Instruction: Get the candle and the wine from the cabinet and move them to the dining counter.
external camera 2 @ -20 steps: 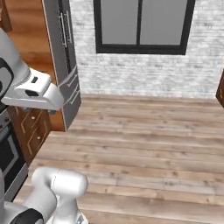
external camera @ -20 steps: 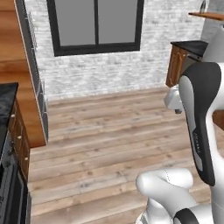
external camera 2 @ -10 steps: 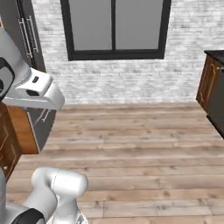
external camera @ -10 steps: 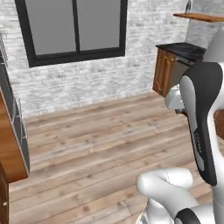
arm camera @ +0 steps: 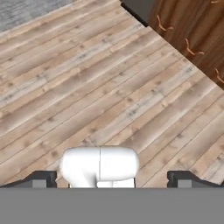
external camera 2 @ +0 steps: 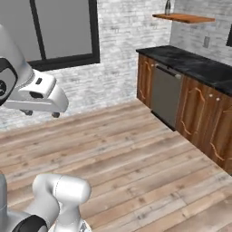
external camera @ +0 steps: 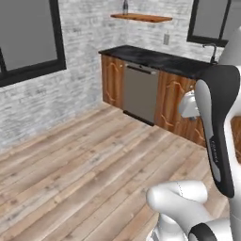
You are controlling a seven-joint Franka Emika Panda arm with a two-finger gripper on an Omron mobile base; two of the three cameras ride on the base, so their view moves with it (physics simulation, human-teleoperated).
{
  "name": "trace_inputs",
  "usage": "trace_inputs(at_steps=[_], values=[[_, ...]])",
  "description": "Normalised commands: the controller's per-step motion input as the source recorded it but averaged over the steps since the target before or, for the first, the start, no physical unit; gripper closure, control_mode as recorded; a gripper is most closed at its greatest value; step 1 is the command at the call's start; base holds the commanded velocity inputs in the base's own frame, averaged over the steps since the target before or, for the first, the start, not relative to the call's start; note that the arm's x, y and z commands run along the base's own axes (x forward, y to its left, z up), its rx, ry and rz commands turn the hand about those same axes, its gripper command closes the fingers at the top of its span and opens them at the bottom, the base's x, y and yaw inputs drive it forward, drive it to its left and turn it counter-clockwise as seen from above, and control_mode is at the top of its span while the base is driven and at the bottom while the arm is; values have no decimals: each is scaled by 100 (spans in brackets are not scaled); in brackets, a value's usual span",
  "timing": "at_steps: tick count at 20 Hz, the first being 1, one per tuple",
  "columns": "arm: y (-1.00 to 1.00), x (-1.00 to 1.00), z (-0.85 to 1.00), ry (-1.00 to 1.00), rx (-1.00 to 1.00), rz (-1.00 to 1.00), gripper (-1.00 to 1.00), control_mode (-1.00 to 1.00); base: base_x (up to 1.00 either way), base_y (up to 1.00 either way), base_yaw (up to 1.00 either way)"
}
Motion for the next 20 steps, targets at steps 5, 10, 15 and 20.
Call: trace_inputs(at_steps=[5,10,15,20], values=[[0,0,0,0,0,0,-100,100,78,38,-68],[0,0,0,0,0,0,-100,100,90,53,-65],[0,0,0,0,0,0,-100,100,100,73,-61],[0,0,0,0,0,0,-100,100,100,87,-57]])
